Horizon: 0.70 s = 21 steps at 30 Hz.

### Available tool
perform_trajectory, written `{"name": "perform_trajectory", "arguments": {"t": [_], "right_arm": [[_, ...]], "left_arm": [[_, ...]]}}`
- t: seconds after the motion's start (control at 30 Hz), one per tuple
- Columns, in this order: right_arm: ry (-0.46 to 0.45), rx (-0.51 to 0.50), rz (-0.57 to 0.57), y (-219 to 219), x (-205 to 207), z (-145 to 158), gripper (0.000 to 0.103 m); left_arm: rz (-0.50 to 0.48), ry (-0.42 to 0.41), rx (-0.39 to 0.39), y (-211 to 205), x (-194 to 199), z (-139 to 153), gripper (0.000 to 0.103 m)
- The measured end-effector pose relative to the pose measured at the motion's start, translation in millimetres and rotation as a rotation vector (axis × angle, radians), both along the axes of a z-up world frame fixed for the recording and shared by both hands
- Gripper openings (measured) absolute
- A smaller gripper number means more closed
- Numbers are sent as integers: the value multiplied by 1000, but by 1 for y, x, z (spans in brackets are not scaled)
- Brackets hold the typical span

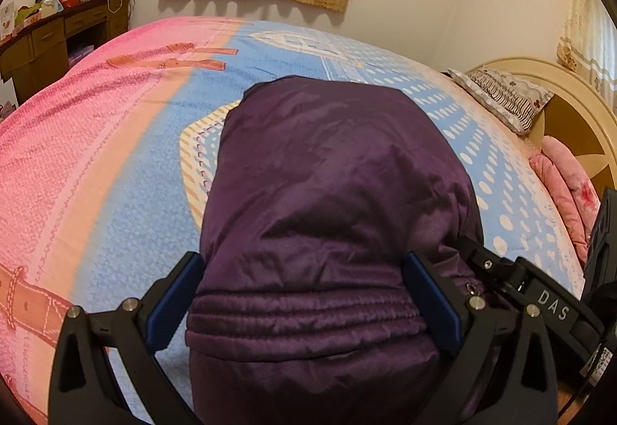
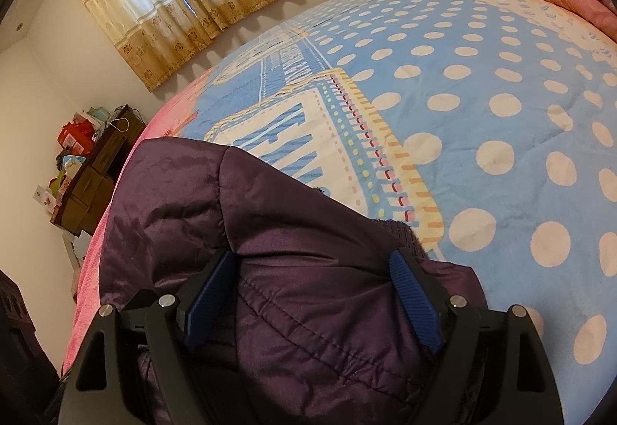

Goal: Fold large clothes

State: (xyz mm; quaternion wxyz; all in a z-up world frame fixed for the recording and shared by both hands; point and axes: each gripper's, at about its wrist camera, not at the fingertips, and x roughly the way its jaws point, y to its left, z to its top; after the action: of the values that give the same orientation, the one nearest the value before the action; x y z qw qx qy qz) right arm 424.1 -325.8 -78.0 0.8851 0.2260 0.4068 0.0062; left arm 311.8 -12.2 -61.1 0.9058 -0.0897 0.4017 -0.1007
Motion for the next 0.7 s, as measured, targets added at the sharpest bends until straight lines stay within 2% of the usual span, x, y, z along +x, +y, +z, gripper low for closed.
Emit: {"name": "perform_trajectory", "arguments": {"t": [0.37,0.47,0.53,0.6,0.7], "right_arm": [[6,-19,15,1,1,5,84],[-26,-46,22,3,-8,17,85],[-86,-52,25,2,-21,27,86],[-116,-123,-4,0,-34,39,86],[-89,-232,22,-3,-36,44,87]], "left_arm": [[-12,4,-24,5,1,0,103],[-41,9,-55,10,-1,3,103],[-57,1,-68,15,-4,5,103],[-75,1,-85,19,-9,7,103],[-108,12,-149,30,-16,6,103]]}}
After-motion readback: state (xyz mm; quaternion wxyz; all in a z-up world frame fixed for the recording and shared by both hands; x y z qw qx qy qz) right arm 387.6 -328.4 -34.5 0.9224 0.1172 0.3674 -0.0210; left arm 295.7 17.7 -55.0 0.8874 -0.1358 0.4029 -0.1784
